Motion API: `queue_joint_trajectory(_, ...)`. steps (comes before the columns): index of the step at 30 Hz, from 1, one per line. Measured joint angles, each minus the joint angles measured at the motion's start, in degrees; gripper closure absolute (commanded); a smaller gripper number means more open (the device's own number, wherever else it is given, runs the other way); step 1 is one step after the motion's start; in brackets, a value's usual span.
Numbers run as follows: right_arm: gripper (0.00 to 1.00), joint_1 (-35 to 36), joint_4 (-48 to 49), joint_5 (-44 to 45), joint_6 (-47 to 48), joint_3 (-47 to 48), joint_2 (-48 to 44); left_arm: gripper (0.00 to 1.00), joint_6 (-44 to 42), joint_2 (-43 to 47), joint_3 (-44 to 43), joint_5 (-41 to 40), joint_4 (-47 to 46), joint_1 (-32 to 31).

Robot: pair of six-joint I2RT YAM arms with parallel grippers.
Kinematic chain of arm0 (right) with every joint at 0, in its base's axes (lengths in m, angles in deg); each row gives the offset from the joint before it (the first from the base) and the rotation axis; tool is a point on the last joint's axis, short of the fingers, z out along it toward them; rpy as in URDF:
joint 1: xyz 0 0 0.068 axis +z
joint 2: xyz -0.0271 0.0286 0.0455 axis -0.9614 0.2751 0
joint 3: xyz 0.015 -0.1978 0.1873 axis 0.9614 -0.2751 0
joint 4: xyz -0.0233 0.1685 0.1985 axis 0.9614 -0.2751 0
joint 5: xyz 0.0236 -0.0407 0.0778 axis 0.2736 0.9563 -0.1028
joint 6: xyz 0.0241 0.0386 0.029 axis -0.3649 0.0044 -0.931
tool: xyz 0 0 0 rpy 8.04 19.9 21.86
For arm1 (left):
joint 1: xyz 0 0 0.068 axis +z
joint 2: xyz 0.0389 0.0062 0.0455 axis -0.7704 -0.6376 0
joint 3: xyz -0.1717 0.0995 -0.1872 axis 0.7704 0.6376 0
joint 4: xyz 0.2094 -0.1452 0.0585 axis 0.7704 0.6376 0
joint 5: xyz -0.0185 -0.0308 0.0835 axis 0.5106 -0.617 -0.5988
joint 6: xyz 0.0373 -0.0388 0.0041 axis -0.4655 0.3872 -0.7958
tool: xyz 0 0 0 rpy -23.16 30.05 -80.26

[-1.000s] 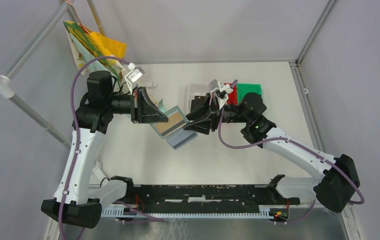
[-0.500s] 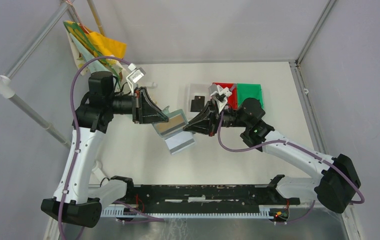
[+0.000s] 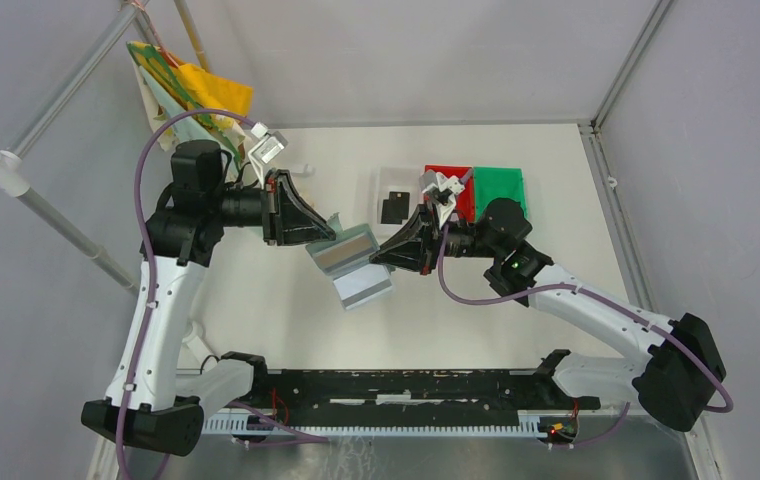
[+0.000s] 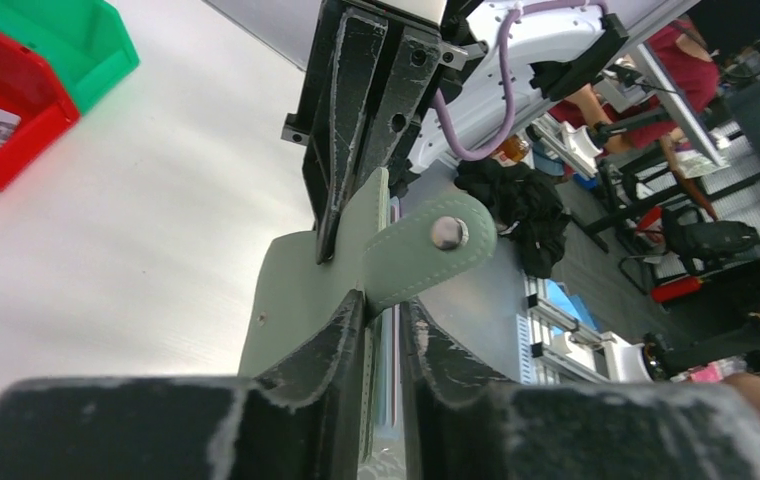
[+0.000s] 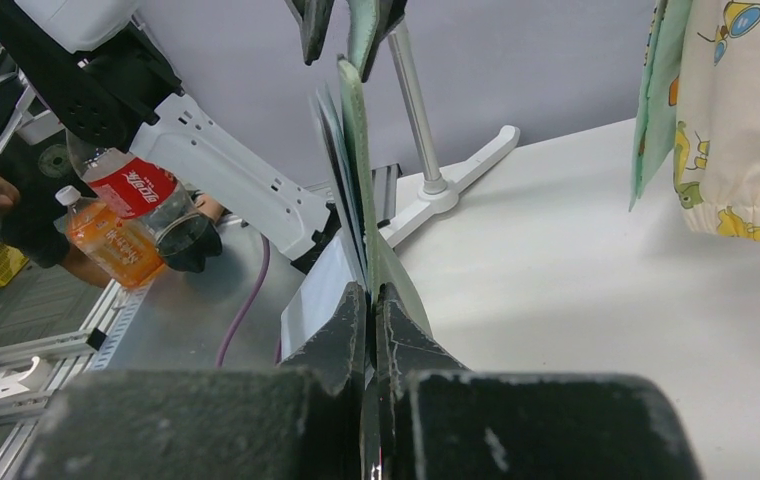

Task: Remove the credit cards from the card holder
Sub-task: Remove the credit card from the card holder.

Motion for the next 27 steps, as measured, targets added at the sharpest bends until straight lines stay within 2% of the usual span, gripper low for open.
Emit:
queue_joint_trajectory(4, 1.0, 0.0, -0.17, 0.24, -0.13, 0.0, 0.0, 0.63, -1.29, 0.7, 0.22, -1.57, 0.15, 0.0)
queue_joint_trajectory(8, 1.0, 0.0, -0.46, 0.61, -0.2, 0.0, 0.0, 0.61, -3.67, 1.84, 0.28, -1.51, 1.18, 0.0)
queue_joint_trajectory(10, 1.0, 0.0, -0.5, 0.76, -0.22, 0.0, 0.0, 0.63, -5.31, 2.01, 0.28, -1.44, 2.32, 0.0)
queue_joint_trajectory(16, 1.0, 0.0, -0.55, 1.03, -0.24, 0.0, 0.0, 0.84, -11.74, 1.36, 0.28, -2.69, 7.58, 0.0)
queue_joint_trajectory(19, 1.0, 0.0, -0.79, 1.01, -0.22, 0.0, -0.02, 0.9, -13.44, -0.04, 0.28, -2.67, 9.42, 0.0)
queue_joint_trajectory(24, 1.0, -0.13, -1.42, 0.9, -0.31, 0.0, -0.02, 0.92, -14.6, -1.4, 0.28, -2.49, 10.71, 0.33)
queue_joint_trajectory(27, 1.0, -0.13, -1.33, 0.83, -0.44, 0.0, -0.02, 0.86, -14.62, -1.4, 0.28, -1.79, 10.95, 0.33)
